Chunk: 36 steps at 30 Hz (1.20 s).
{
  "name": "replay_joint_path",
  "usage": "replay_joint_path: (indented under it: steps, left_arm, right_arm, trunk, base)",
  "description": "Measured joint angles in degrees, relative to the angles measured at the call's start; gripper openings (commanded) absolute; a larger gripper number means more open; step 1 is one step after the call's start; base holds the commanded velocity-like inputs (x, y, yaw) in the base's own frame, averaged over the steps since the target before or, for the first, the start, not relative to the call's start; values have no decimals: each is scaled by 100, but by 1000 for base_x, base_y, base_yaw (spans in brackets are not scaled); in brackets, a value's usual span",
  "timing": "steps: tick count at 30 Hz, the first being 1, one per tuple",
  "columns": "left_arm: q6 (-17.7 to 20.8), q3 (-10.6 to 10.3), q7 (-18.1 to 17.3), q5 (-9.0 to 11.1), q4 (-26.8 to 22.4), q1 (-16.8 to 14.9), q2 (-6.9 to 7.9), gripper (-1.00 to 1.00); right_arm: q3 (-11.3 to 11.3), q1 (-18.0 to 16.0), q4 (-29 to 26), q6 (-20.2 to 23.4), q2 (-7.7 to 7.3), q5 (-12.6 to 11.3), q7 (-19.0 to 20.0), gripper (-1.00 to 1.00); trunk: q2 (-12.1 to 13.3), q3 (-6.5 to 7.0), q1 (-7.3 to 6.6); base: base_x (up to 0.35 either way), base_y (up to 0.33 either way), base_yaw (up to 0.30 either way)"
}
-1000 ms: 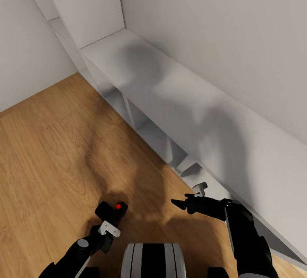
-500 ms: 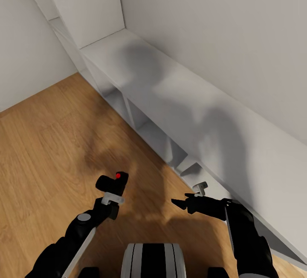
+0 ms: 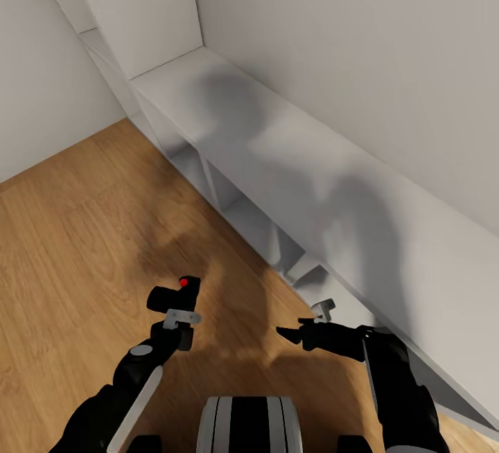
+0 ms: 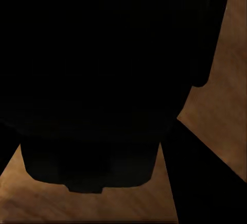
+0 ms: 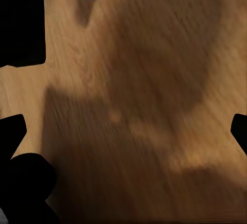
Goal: Attach the digital camera to the camera tripod in the bedroom.
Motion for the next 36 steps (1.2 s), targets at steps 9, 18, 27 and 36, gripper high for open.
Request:
replay_joint_path:
  steps: [9, 18, 27, 36]
  left_arm:
    - [-42, 8, -40, 194, 294, 0, 21, -100]
    - [-41, 11, -42, 262, 332, 1, 17, -100]
    - [-46, 10, -43, 266, 336, 0, 17, -100]
    - [-69, 7, -43, 260, 330, 0, 16, -100]
  right_arm:
    - [0, 0, 54, -6, 15, 28, 16, 100]
    - [1, -1, 61, -10, 16, 23, 33, 100]
    - [1, 0, 60, -9, 16, 24, 36, 100]
    - [0, 0, 59, -9, 16, 24, 44, 100]
  trunk:
    - [0, 0, 0]
    - [0, 0, 2]
    - [0, 0, 0]
    - [0, 0, 0]
  base:
    - [0, 0, 0]
    - [-96, 113, 0]
    - [-105, 123, 0]
    - [-6, 7, 0]
